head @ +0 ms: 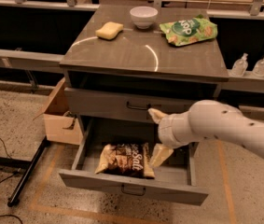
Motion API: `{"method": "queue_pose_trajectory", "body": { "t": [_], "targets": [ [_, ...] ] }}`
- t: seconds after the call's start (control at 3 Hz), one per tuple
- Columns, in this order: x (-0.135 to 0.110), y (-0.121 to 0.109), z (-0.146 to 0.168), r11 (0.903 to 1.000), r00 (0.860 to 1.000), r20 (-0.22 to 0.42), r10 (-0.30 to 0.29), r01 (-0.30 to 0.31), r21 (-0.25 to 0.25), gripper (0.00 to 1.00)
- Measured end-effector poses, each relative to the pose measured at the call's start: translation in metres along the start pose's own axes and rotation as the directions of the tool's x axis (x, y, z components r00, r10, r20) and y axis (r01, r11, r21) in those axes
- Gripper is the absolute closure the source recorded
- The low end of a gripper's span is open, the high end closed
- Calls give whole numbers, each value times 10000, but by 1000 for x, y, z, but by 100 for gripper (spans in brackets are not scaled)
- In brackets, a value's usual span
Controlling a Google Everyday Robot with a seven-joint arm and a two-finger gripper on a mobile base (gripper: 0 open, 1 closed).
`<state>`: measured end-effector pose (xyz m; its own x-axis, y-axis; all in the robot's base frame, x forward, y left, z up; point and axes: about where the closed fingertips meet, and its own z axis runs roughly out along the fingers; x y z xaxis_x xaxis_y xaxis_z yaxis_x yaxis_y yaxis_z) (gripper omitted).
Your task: Pick brown chip bag from middle drawer and place on counter
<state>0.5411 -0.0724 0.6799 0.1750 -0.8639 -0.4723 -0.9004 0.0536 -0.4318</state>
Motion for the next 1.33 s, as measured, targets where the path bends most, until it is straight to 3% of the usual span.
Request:
{"method": "queue_pose_trajectory", "body": {
  "t": [0.67,1.0,1.33],
  "targets": [
    [14,13,114,9944,9967,94,-811,816,-676,0],
    [15,24,170,9858,9908,557,-1230,1284,-1078,0],
    [17,27,175,9853,9898,505,-1332,1377,-1008,0]
  ]
}}
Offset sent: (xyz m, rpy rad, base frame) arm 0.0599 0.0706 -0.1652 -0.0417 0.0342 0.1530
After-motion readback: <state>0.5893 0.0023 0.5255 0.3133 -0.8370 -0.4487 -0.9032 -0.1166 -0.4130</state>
